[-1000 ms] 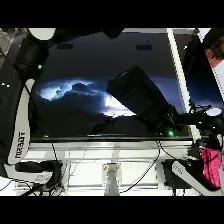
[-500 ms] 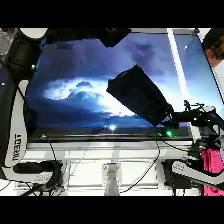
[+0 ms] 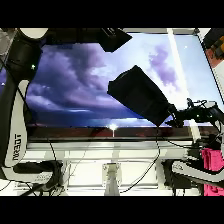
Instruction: Fold the clothes and pants, and hang the long-sleeved shirts on hangers.
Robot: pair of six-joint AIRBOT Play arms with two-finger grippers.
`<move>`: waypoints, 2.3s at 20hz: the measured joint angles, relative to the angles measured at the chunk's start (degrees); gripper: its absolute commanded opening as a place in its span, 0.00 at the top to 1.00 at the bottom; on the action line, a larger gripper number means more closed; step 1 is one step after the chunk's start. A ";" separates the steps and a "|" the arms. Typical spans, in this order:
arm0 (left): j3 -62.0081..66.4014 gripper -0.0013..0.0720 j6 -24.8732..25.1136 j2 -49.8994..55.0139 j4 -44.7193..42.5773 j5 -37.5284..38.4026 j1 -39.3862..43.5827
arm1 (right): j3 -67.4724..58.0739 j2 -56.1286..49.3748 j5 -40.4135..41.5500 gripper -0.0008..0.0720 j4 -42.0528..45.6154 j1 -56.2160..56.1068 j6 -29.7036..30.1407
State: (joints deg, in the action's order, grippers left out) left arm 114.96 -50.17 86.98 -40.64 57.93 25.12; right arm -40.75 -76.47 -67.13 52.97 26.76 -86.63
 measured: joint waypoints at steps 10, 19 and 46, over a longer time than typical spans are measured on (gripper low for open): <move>0.00 0.28 0.00 0.00 0.04 0.24 0.00 | -0.26 -5.66 5.57 0.20 -7.17 -0.09 2.32; 0.00 0.29 0.00 0.00 0.04 0.26 0.00 | -1.36 -6.16 10.51 0.96 -7.91 0.13 4.98; -0.07 0.29 -0.04 3.85 -2.58 0.22 0.55 | -29.49 2.23 -8.28 0.96 20.52 42.01 -18.78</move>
State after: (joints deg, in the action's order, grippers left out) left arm 114.89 -50.22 90.83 -43.22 58.15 25.67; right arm -70.24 -74.24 -75.42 73.49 68.77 -105.41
